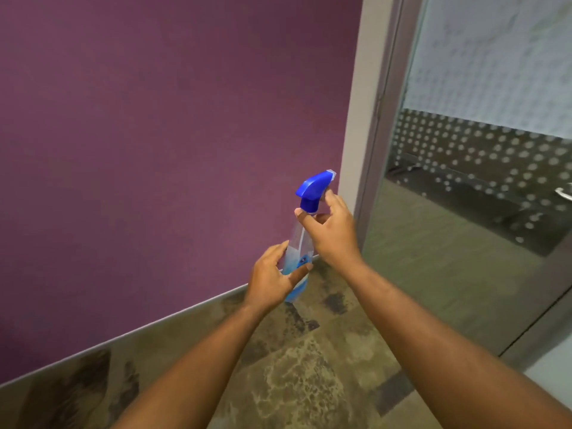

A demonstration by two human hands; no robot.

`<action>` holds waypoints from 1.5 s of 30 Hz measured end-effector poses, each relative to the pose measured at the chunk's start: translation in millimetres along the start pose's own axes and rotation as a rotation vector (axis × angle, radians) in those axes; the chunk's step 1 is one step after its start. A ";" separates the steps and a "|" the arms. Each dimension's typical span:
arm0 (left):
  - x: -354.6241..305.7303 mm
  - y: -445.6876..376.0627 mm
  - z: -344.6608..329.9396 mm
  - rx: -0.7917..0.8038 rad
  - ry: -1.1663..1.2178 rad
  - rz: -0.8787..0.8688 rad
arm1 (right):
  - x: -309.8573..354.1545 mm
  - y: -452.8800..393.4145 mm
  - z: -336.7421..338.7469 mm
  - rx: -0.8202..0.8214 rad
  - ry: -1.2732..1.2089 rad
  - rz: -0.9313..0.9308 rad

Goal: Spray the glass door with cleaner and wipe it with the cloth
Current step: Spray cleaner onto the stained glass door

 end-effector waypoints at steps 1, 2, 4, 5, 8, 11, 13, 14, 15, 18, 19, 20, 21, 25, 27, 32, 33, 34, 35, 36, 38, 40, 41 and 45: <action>-1.7 -18.9 -11.7 0.026 0.011 -0.007 | -8.1 -15.9 8.7 0.001 -0.005 0.005; -4.1 -36.2 -21.5 0.051 0.024 -0.015 | -15.4 -30.5 16.9 0.006 -0.012 0.010; -14.4 -70.0 -39.9 0.121 0.049 -0.045 | -30.5 -60.1 33.9 0.018 -0.024 0.018; -21.9 -86.1 -48.9 0.155 0.069 -0.060 | -37.3 -75.2 42.8 0.025 -0.020 0.024; -47.4 -134.6 -72.3 0.220 0.124 -0.113 | -48.5 -121.2 68.8 0.053 0.011 0.058; -63.3 -184.7 -99.1 0.290 0.156 -0.148 | -61.0 -163.8 89.9 0.030 -0.023 0.074; -71.5 -215.3 -115.1 0.328 0.148 -0.169 | -71.1 -187.0 101.1 0.008 -0.038 0.086; -76.3 -231.5 -123.4 0.343 0.148 -0.185 | -76.4 -199.0 107.2 -0.005 -0.036 0.090; -80.5 -246.8 -132.3 0.357 0.152 -0.199 | -81.1 -210.4 113.0 -0.022 -0.027 0.087; -91.2 -285.4 -155.7 0.378 0.206 -0.221 | -93.7 -240.6 131.2 -0.082 0.008 0.082; -94.9 -299.1 -163.1 0.382 0.232 -0.236 | -97.4 -251.2 136.3 -0.100 0.019 0.088; -97.0 -312.8 -171.1 0.390 0.261 -0.249 | -102.9 -262.2 140.8 -0.117 0.027 0.093; -98.1 -327.8 -179.9 0.399 0.285 -0.260 | -107.0 -273.3 144.3 -0.132 0.031 0.097; -112.4 -386.0 -208.3 0.426 0.324 -0.345 | -118.4 -317.1 157.4 -0.235 0.055 0.122; -122.5 -412.9 -219.0 0.403 0.348 -0.372 | -121.4 -340.0 162.1 -0.301 0.061 0.136; -149.6 -467.2 -244.6 0.417 0.392 -0.475 | -126.1 -389.1 177.1 -0.556 0.095 0.157; -155.9 -475.7 -249.8 0.423 0.386 -0.506 | -126.1 -396.0 182.3 -0.602 0.124 0.162; -164.0 -484.1 -254.8 0.430 0.388 -0.538 | -125.8 -403.9 188.6 -0.640 0.162 0.179; -171.8 -492.3 -260.4 0.432 0.394 -0.564 | -124.1 -411.5 194.0 -0.666 0.200 0.201; -179.8 -500.0 -266.0 0.431 0.402 -0.584 | -123.2 -420.1 200.1 -0.685 0.231 0.221; -198.5 -514.9 -276.0 0.435 0.435 -0.597 | -120.5 -437.6 211.9 -0.708 0.261 0.256; -220.9 -529.6 -289.4 0.448 0.477 -0.617 | -121.0 -459.4 228.4 -0.735 0.308 0.286; -230.9 -535.6 -295.1 0.445 0.492 -0.630 | -119.9 -468.3 235.5 -0.738 0.322 0.294; -267.4 -560.9 -317.3 0.424 0.530 -0.642 | -115.9 -500.4 266.3 -0.741 0.321 0.322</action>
Point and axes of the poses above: each hand's wrist, its own y-axis away from the middle knuckle, its own z-axis out of the back of the hand, x = y × z, the point moved 1 cm from there along -y, towards the middle knuckle, and after that the axes turned 11 degrees about -y, right-handed, at the moved point
